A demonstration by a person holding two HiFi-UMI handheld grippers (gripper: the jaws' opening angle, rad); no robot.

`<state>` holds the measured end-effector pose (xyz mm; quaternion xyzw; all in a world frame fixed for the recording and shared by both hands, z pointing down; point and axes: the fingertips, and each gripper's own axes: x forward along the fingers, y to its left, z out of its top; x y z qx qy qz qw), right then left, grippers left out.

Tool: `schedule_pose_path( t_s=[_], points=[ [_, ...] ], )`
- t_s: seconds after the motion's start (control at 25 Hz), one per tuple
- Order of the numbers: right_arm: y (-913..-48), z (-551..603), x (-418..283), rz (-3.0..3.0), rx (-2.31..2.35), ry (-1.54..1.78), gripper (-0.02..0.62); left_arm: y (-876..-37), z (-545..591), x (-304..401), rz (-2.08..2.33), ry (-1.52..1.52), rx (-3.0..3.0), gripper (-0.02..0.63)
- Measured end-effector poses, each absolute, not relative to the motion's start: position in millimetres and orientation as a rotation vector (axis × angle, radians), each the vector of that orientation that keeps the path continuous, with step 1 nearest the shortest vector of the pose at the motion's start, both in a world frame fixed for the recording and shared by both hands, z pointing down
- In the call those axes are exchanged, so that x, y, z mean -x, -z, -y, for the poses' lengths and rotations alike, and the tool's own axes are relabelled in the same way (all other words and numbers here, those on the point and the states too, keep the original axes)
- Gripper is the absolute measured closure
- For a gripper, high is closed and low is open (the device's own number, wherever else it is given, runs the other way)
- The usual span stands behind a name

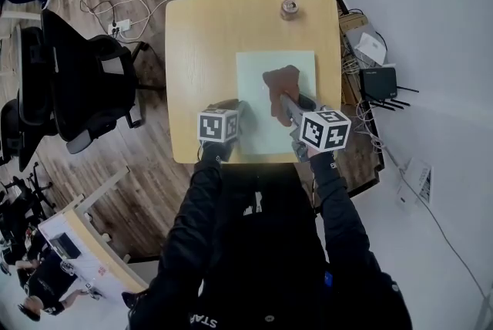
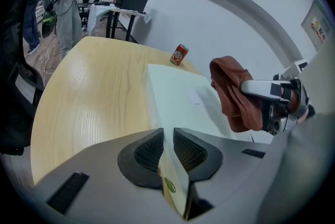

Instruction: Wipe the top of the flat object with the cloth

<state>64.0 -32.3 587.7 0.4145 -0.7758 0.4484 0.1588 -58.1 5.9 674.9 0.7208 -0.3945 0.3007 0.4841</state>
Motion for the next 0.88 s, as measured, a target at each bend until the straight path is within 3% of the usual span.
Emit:
schedule_pose_path(
  t_s=[0.4, 0.88],
  points=[
    [-633, 2, 19, 2.168, -0.959, -1.423, 0.499, -673, -4, 59, 0.925, -0.7, -1.766, 0.525],
    [-655, -6, -29, 2.065, -1.059, -1.388, 0.499, -674, -3, 61, 0.924, -0.736, -1.777, 0.524]
  ],
)
